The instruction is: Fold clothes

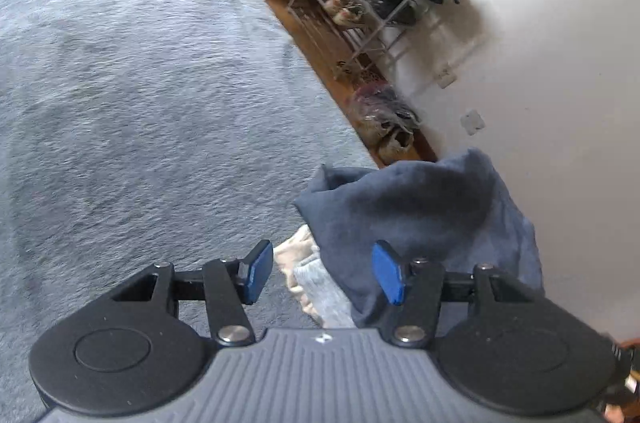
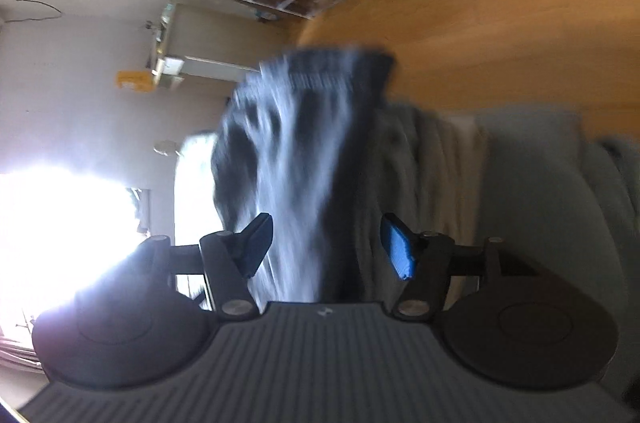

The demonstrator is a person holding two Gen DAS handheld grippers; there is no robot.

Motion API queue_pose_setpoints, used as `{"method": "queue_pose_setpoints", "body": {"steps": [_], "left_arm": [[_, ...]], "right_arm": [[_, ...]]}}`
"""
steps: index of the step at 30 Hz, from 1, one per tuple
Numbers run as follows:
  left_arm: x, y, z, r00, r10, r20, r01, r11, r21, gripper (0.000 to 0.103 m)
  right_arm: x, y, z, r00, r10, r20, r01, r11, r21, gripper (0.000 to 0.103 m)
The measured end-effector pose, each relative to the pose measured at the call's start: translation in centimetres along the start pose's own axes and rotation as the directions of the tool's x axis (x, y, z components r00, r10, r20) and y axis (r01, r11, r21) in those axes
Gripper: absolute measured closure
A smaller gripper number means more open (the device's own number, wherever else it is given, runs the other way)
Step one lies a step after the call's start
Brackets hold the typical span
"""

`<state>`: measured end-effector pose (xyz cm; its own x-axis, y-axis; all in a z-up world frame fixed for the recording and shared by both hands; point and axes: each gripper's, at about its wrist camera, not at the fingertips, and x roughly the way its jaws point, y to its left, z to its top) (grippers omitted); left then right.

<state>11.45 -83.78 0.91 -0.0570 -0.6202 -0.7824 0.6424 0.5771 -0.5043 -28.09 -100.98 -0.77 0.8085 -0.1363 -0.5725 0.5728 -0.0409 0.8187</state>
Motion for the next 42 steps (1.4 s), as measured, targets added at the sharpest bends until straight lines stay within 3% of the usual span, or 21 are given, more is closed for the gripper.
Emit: {"method": "queue_pose_setpoints", "body": {"steps": [6, 14, 15, 17, 19, 22, 28, 42], "left_arm": [[2.6, -0.2, -0.3, 0.996, -0.047, -0.072, 0.048, 0.999, 0.010, 0.049], [3.6, -0.7, -0.8, 0.996, -0.046, -0.078, 0.048, 0.998, 0.030, 0.071], [3.6, -0.8, -0.8, 0.997, -0.037, -0.072, 0.040, 0.998, 0.039, 0.074], [3.6, -0.9, -0.7, 0.997, -0.028, -0.066, 0.031, 0.999, 0.041, 0.082], [3.5, -0.8, -0.5, 0.998, -0.030, -0.060, 0.032, 0.999, 0.031, 0.092], [3.5, -0.9, -0.3, 0.998, -0.026, -0.055, 0.028, 0.999, 0.022, 0.098], [2.7, -1.6, 0.1, 0.999, -0.017, -0.040, 0.019, 0.999, 0.044, 0.101], [1.6, -0.1, -1.3, 0.999, -0.028, -0.034, 0.030, 0.998, 0.059, 0.101]], "right_arm": [[0.6, 0.2, -5.3, 0.991, -0.072, -0.109, 0.072, 0.997, -0.007, 0.043], [3.2, 1.1, -6.5, 0.982, -0.078, -0.173, 0.065, 0.995, -0.080, 0.044], [3.5, 1.3, -6.7, 0.979, -0.093, -0.181, 0.075, 0.992, -0.101, 0.047], [4.0, 1.9, -7.0, 0.976, -0.114, -0.185, 0.084, 0.984, -0.158, 0.068], [4.4, 2.4, -7.2, 0.973, -0.134, -0.188, 0.094, 0.974, -0.206, 0.079], [4.5, 3.0, -7.4, 0.975, -0.137, -0.176, 0.093, 0.967, -0.238, 0.093], [4.1, 4.3, -8.1, 0.973, -0.129, -0.193, 0.070, 0.956, -0.286, 0.097], [3.9, 3.6, -8.8, 0.963, -0.117, -0.242, 0.053, 0.965, -0.257, 0.097]]}}
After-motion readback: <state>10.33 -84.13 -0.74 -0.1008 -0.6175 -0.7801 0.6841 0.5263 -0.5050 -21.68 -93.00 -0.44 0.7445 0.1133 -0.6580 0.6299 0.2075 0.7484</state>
